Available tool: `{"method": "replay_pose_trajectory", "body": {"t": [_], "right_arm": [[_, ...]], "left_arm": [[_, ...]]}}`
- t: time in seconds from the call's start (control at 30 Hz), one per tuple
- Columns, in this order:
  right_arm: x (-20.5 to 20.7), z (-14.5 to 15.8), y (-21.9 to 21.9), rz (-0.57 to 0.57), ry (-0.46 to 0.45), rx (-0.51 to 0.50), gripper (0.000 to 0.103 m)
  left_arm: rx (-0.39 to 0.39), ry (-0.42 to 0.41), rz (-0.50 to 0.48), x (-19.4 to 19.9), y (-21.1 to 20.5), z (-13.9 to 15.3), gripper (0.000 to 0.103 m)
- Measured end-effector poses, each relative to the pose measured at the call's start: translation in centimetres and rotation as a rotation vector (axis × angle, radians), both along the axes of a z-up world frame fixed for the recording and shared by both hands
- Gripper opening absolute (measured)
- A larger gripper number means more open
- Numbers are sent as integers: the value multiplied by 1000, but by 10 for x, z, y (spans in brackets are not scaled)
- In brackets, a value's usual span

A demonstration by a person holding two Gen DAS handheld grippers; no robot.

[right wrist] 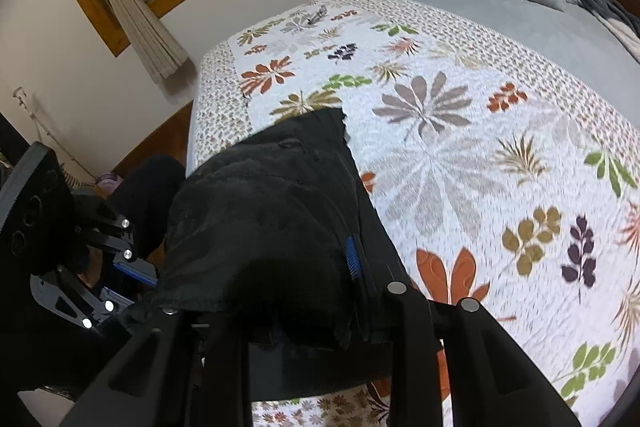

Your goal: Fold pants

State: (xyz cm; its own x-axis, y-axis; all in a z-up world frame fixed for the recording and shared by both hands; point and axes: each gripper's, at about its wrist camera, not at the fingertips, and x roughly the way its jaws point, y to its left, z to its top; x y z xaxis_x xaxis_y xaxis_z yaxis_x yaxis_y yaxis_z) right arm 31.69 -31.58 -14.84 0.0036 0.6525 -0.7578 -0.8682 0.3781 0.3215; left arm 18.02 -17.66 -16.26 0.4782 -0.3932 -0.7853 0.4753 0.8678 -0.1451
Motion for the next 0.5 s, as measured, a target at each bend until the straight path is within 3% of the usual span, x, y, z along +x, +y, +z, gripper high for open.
{"method": "replay_pose_trajectory", "body": {"t": [0.5], "right_arm": [[-3,-40,-28,-98,2,19,28]], "left_arm": [[12,69,-31,5,-11,-28,17]]}}
